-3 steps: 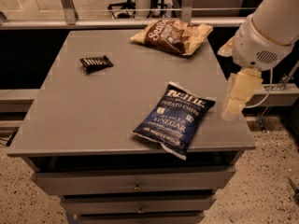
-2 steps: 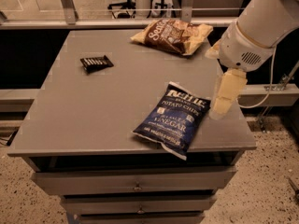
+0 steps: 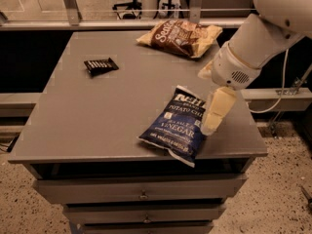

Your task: Pick blue chip bag

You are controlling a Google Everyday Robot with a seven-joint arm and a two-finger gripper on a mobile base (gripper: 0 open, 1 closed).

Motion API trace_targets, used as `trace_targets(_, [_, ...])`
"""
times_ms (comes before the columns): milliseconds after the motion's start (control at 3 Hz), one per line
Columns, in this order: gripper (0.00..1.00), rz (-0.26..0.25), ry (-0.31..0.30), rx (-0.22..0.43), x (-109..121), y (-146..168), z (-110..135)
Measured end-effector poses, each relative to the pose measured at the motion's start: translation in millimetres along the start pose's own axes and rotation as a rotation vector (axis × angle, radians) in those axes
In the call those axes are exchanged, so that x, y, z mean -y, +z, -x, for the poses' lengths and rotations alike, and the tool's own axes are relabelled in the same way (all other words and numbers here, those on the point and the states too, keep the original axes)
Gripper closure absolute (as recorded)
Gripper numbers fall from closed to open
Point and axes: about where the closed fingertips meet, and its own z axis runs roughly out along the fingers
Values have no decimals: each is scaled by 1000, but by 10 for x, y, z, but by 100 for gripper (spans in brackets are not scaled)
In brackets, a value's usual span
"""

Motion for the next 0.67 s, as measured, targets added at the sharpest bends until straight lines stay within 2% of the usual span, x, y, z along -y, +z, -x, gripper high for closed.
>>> trace_targets(333, [0,30,28,18,32,214,-28])
trace_targets(667, [17,68,54,32,63,363,-17])
